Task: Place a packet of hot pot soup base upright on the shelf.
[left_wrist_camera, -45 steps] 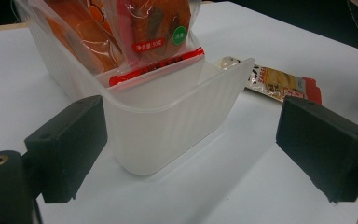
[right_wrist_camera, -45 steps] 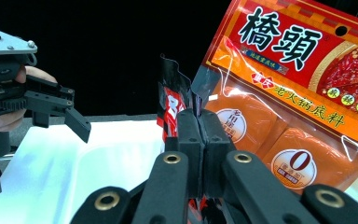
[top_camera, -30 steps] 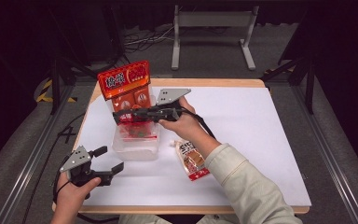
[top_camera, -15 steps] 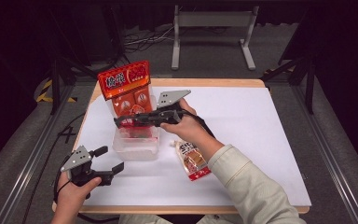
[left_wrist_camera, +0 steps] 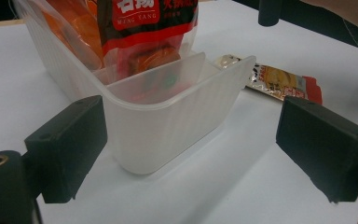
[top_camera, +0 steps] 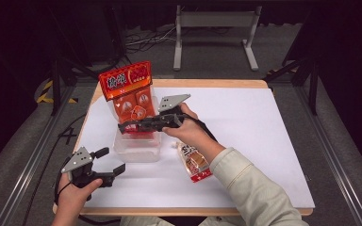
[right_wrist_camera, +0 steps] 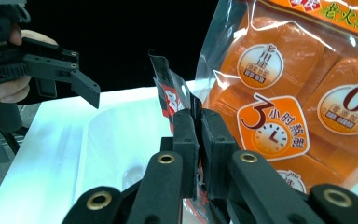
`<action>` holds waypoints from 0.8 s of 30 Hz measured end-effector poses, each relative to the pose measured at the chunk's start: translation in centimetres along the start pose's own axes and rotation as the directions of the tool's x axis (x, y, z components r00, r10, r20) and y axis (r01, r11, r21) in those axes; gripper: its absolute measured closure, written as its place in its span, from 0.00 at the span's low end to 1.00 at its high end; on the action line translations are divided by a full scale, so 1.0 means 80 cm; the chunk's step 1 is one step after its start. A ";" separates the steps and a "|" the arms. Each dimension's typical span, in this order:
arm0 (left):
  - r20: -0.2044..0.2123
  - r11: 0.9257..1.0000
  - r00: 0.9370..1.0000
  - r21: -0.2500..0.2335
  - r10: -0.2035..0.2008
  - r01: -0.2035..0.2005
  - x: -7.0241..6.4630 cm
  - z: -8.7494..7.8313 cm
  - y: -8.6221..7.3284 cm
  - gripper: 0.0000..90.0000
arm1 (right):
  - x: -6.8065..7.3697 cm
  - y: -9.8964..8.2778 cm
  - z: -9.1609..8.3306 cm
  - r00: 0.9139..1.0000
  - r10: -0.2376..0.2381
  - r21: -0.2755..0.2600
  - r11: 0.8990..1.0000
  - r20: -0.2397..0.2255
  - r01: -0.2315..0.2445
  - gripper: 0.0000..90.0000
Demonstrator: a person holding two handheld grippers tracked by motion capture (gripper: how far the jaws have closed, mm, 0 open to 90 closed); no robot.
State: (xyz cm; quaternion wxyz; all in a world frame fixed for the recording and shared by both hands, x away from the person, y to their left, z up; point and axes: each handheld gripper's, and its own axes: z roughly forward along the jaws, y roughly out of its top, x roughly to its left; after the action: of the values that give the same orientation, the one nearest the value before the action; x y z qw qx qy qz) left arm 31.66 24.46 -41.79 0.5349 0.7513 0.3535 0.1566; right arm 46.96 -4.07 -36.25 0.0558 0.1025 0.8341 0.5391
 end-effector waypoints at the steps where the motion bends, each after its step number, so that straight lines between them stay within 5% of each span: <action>1: 0.000 1.000 1.000 0.003 -0.002 0.002 0.000 0.000 0.000 0.11 | -0.001 -0.001 0.000 1.000 0.001 0.004 1.000 0.001 -0.001 0.95; 16: 0.002 1.000 1.000 0.002 -0.012 0.012 -0.001 0.001 -0.001 0.10 | -0.012 -0.011 0.002 0.997 0.073 0.008 0.997 0.021 -0.073 0.90; 24: 0.007 1.000 1.000 0.003 -0.009 0.009 0.001 0.002 -0.001 0.10 | -0.006 -0.007 -0.002 0.997 0.082 -0.011 0.997 0.012 -0.082 0.70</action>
State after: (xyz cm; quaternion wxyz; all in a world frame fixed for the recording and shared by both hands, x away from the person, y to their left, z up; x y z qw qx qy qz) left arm 31.78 24.41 -41.92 0.5359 0.7509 0.3553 0.1509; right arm 47.35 -4.53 -36.75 0.0392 0.1398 0.8260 0.5446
